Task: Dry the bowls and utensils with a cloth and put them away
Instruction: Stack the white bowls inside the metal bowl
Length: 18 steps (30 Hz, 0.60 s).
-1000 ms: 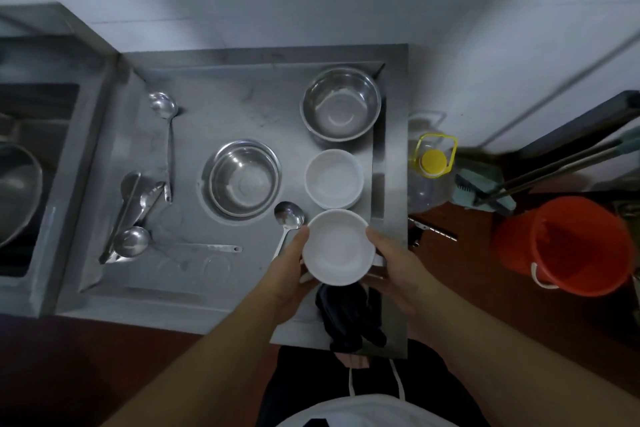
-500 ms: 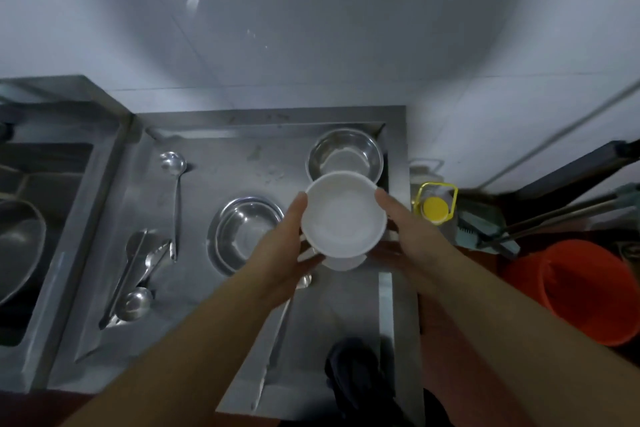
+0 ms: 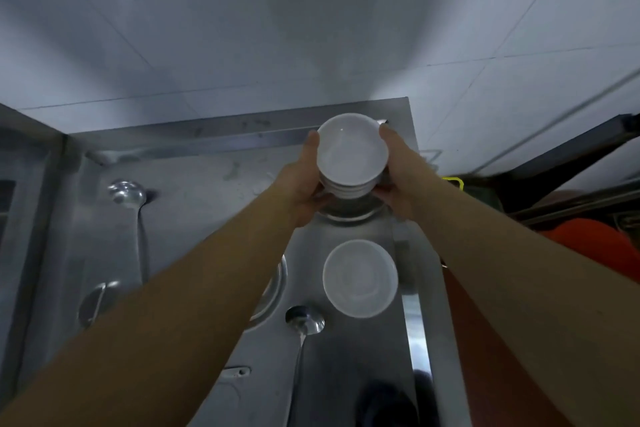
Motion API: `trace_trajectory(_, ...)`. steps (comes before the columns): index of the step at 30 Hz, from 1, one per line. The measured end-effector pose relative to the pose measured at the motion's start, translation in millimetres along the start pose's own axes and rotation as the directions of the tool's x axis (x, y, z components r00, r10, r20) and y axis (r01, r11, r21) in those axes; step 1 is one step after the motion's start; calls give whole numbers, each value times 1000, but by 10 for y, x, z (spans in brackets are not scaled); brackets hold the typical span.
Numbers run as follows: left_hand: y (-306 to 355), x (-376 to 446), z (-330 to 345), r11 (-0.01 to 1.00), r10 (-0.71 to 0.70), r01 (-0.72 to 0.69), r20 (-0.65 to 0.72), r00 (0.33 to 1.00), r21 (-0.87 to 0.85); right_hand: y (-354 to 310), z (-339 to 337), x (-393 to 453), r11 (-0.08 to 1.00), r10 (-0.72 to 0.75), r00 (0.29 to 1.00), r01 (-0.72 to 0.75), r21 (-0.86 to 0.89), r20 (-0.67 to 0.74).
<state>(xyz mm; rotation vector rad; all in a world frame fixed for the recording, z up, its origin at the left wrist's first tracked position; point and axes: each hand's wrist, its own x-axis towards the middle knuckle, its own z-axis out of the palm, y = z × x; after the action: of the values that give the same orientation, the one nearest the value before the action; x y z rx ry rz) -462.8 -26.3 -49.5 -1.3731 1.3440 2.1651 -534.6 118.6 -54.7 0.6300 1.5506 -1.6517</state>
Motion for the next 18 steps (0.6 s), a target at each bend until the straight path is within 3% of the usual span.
trace_trajectory(4, -48, 220, -6, 1000, -15, 14, -30, 999, -10, 71, 58, 193, 998, 8, 1000, -9, 66, 12)
trace_trajectory(18, -134, 376, -59, 999, 13, -16, -102, 995, -30, 140, 112, 341, 999, 3, 1000, -3, 47, -6)
